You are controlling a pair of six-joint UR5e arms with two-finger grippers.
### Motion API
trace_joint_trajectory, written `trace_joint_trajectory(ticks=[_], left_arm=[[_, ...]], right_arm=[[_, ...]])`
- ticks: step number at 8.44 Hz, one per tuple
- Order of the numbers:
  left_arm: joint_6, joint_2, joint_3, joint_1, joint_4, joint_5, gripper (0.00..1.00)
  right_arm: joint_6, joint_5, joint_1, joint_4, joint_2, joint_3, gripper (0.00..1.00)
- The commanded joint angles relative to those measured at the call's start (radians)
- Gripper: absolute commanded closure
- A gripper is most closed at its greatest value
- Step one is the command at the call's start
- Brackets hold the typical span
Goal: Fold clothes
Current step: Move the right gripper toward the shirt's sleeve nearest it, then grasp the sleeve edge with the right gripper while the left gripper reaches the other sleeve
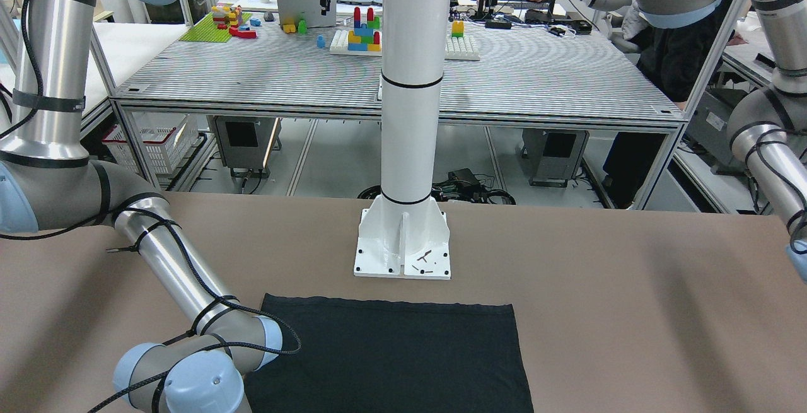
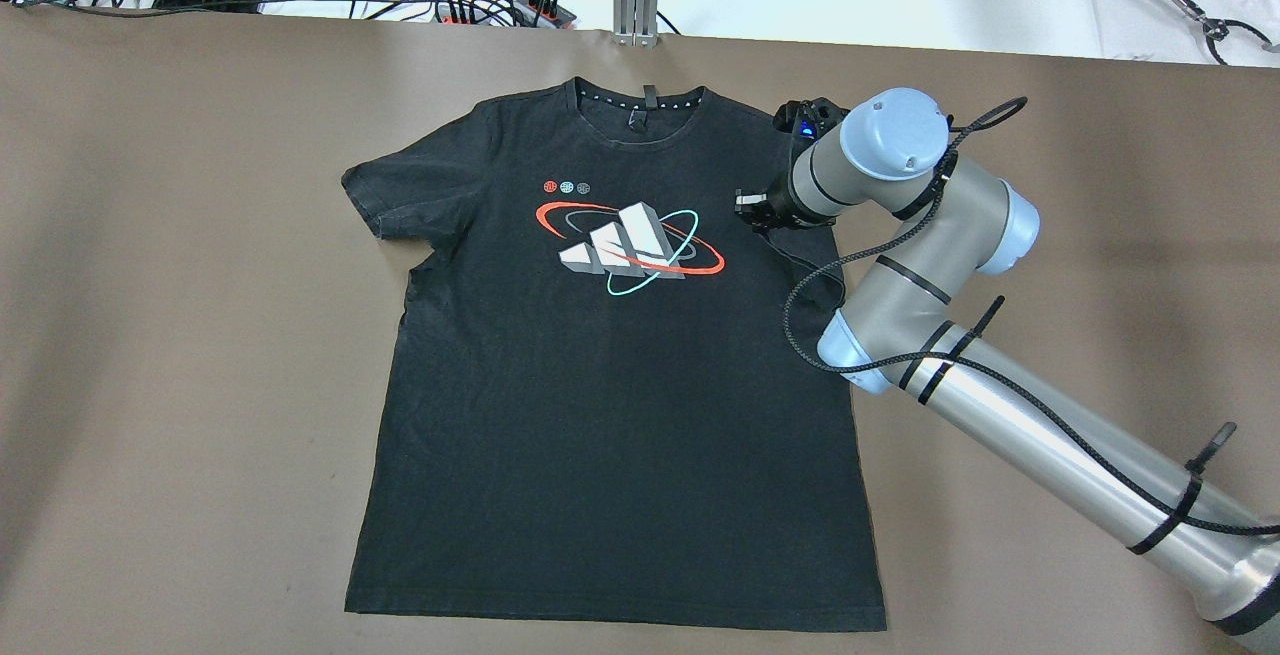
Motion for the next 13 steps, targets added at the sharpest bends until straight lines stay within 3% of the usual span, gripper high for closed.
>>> trace_joint_trajectory(ticks=[1, 2, 3, 6, 8, 10, 13], left_arm=[[-0.003, -0.008, 0.004, 0.004, 0.001, 0.0, 0.06], [-0.033, -0.014, 0.005, 0.004, -0.002, -0.006, 0.06], [-0.09, -0.046, 0.003, 0.046, 0.0, -0.041, 0.06], [-0.389, -0.272, 0.078, 0.216, 0.005, -0.188, 0.06], [-0.458, -0.471, 0.288, 0.251, -0.008, -0.343, 0.06], [-0.504, -0.601, 0.484, 0.31, -0.107, -0.367, 0.09], [-0.612, -0.742, 0.674, 0.398, -0.164, -0.359, 0.18]], right_arm=[[0.011, -0.026, -0.001, 0.0, 0.023, -0.032, 0.92], [0.011, -0.037, -0.004, 0.001, 0.021, -0.032, 0.06], [0.011, -0.049, -0.008, 0.001, 0.023, -0.031, 0.05], [0.018, -0.052, -0.013, 0.0, 0.003, 0.023, 0.05], [0.035, -0.051, -0.019, 0.0, -0.04, 0.094, 0.05], [0.05, -0.047, -0.019, 0.001, -0.069, 0.126, 0.05], [0.052, -0.046, -0.024, 0.0, -0.1, 0.175, 0.05]])
